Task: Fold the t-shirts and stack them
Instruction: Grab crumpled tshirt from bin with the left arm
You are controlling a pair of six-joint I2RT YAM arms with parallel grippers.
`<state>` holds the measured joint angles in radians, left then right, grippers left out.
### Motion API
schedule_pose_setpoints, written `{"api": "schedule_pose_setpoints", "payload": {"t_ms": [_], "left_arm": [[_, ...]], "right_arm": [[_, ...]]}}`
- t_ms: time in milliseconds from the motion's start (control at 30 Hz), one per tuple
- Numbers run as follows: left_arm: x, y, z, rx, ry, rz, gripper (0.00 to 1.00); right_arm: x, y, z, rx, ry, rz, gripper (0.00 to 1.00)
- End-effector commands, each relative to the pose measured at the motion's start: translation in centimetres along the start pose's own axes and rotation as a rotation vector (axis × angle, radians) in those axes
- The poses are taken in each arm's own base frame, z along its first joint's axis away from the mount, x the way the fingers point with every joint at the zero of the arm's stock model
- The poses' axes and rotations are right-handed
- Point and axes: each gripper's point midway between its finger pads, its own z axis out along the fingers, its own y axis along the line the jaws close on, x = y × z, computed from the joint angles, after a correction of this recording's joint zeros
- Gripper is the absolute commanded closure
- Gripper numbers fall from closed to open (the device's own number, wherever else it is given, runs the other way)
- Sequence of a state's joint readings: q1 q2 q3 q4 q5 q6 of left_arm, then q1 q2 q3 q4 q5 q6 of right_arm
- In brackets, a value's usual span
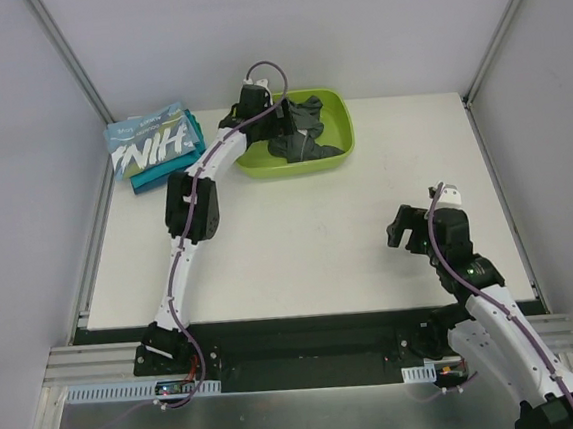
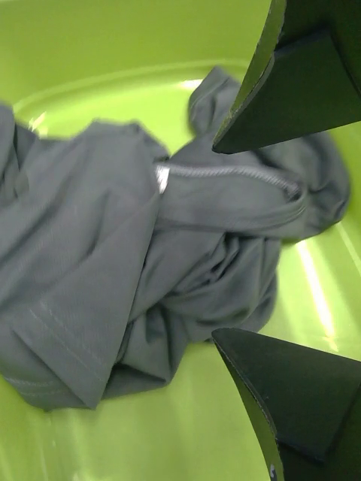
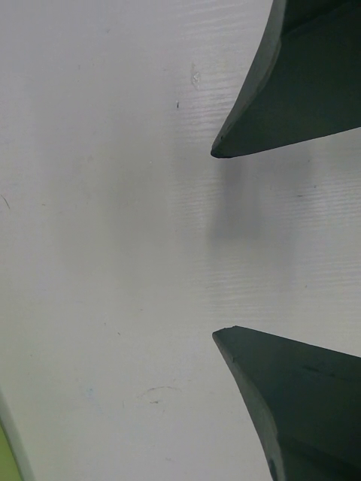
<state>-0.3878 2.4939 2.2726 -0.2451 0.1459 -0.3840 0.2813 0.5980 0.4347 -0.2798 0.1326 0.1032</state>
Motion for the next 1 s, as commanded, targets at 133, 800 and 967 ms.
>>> {"api": "schedule_pose_setpoints", "payload": {"t_ms": [133,800,967], "left_arm": [[0.2,0.9,3.7,-0.003,-0.022,-0.197,0.01],[2.2,-0.3,5.1,0.003,0.014,-0.326,0.58],[2.2,0.1,5.2,0.018,0.023,-0.351,0.73]], "right_arm": [[-1.4,0.1,0.4,0.018,-0.027,-0.017,0.04],[-1.4,-0.7,0.1,0.061,-0.019,-0.021,0.04],[-1.4,-0.8,0.1,0.066,-0.021,-0.021,0.04]]}}
